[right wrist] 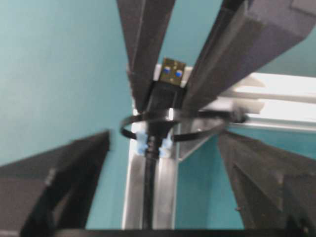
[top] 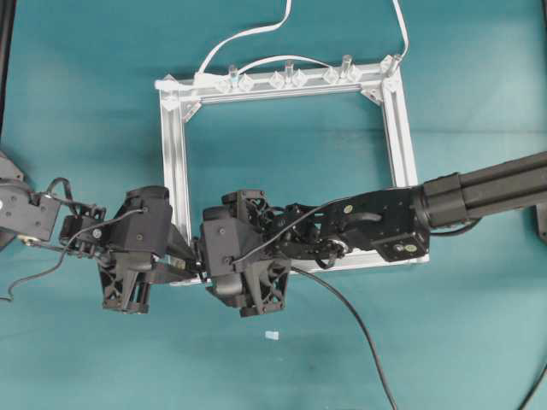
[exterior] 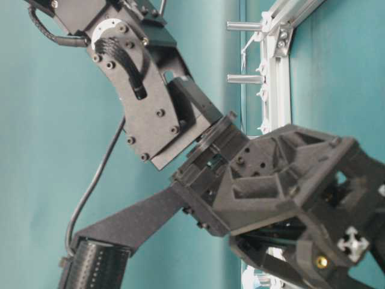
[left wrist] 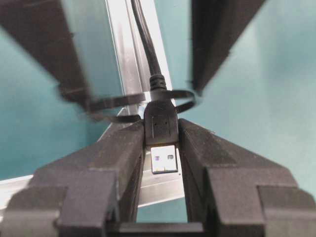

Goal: Insert the wire through the string loop located on the left side.
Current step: 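Open the right gripper and pull the cable through with the left gripper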

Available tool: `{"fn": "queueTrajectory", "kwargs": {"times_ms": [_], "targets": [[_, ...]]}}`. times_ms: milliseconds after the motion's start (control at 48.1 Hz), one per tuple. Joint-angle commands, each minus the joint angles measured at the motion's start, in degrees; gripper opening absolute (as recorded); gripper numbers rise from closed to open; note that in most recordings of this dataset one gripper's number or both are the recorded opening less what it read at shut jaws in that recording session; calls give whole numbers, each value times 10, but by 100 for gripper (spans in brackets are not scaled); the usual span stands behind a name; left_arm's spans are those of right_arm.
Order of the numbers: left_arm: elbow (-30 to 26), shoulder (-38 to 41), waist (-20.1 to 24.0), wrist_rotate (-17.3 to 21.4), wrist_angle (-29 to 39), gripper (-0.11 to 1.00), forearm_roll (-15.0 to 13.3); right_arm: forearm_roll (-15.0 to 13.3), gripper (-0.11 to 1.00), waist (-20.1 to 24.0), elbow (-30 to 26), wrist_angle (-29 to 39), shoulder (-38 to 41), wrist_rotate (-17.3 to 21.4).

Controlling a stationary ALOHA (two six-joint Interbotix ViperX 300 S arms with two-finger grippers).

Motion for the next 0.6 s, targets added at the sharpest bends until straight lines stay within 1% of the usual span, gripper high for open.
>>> {"fn": "queueTrajectory", "kwargs": {"times_ms": [0,354,582], "targets": [[-12,-10,0,-4,-1,22,0,-2,90,4,-11,-5,-18,0],[-13,-11,0,-4,11,22,0,-2,90,4,-7,-5,-19,0],[-2,-20,-15,-4,27,22,0,-1,90,4,0,-5,-24,0]]}}
